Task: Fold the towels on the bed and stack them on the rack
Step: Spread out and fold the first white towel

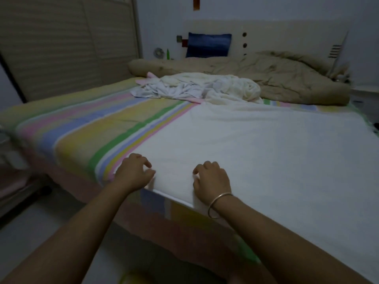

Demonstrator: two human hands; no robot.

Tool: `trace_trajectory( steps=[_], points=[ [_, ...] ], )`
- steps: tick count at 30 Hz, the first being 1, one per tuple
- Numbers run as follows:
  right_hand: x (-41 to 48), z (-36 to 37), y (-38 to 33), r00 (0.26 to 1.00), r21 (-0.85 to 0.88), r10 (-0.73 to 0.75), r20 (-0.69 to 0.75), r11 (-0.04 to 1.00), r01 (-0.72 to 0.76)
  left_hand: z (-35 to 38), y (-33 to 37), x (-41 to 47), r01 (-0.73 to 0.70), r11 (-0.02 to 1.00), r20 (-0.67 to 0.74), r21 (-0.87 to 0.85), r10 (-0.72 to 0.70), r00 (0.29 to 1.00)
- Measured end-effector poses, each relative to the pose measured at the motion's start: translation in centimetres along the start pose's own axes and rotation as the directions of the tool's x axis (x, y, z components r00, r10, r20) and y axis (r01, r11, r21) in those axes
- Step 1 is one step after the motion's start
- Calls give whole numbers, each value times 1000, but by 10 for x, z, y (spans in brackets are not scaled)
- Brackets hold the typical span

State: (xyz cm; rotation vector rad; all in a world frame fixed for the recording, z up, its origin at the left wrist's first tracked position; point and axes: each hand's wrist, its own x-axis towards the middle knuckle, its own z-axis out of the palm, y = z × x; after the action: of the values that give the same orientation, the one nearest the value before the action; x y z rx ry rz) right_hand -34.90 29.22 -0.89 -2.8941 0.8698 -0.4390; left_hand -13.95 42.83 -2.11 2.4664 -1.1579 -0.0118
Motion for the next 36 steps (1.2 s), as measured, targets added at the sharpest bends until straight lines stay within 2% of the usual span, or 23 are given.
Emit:
trace_trajectory(
  steps=[3,8,13,19,23,29,36],
  points=[
    [40,4,16,999,-53,12,47,999,-9,-11,0,20,-19,998,-18,61,20,1000],
    [120,27,50,994,-127,19,111,992,-5,1,15,84,-70,997,-53,38,72,996],
    [192,42,71,991,-51,61,121,997,-55,29,43,153,-105,994,-60,-32,103,993],
    [274,39,112,961,-13,145,235,989,-146,40,80,211,-164,986,44,-30,165,985],
    [313,20,145,945,16,223,239,972,-233,36,97,237,-169,985,121,-34,172,978],
    [372,16,202,909,83,362,206,919,-385,59,120,293,-180,980,140,-83,190,972],
    [448,37,244,921,130,366,134,915,-383,92,153,388,-250,963,86,-96,258,962]
  ],
)
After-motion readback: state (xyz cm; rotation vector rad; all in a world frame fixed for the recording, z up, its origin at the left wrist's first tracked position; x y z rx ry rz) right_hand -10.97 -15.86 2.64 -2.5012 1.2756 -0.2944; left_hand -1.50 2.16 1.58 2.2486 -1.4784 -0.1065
